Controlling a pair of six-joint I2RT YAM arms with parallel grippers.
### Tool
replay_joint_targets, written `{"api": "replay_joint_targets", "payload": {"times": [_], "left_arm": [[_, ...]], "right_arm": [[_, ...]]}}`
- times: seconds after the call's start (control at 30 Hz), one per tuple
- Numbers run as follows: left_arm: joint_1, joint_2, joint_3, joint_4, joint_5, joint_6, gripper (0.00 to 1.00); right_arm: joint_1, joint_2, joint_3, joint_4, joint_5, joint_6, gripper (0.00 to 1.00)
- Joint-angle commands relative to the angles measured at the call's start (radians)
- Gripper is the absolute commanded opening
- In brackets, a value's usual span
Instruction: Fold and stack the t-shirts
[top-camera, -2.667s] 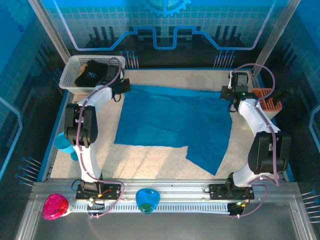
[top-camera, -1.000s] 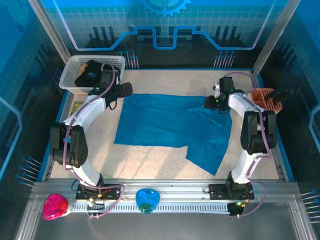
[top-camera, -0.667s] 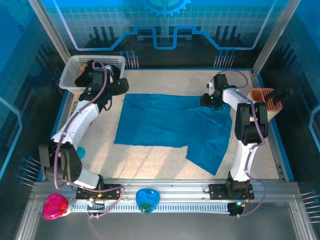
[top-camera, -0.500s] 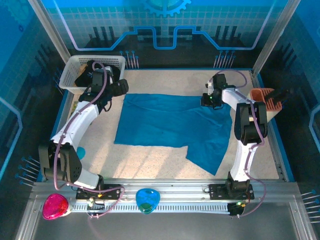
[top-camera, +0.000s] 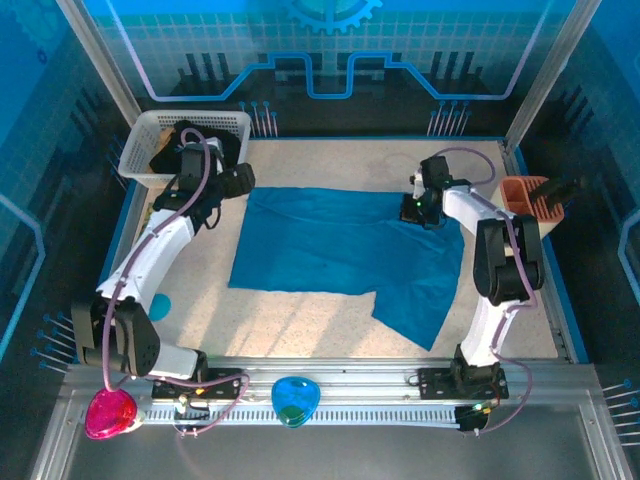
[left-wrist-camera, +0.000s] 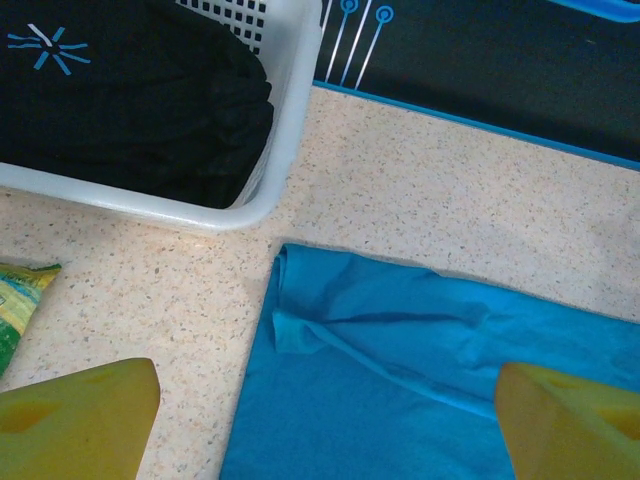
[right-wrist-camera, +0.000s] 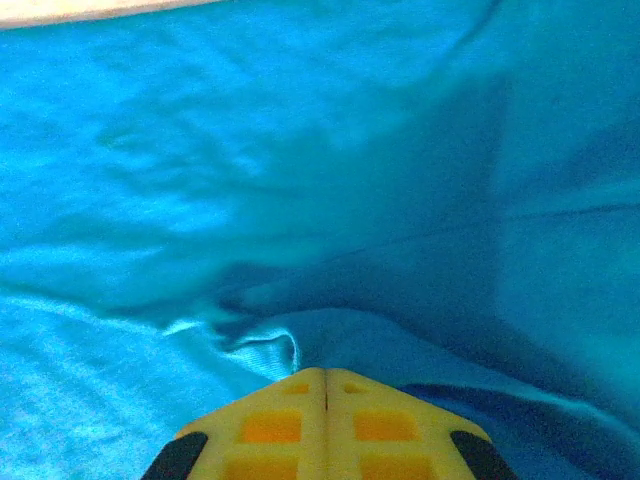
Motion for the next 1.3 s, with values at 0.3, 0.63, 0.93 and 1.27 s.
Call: {"api": "replay_joint_targets", "payload": {"times": [0.3,0.63,0.93,1.27], "left_arm": [[-0.005,-0.032,-0.052,0.013,-0.006,0.026,0.88],[-0.009,-0.007,-0.034,-0.006,0.001,0.04,0.87],[-0.107,0.222,0.15,-0.144,-0.067,0.085,0.5],[-0.112,0.679,0.477,-0.285,-0.185,0.028,0.14]], "right_arm": [[0.182,-0.129,-0.174,0.088,0.17,0.308,0.0],[0.265,-0.157,-0.176,0.03,0.188,0.338,0.22],[0.181,-0.264,-0.123,-0.036,0.216,0.245,0.16],[0.068,-0.107,-0.152,0.071,0.063,0.218,0.0]]}}
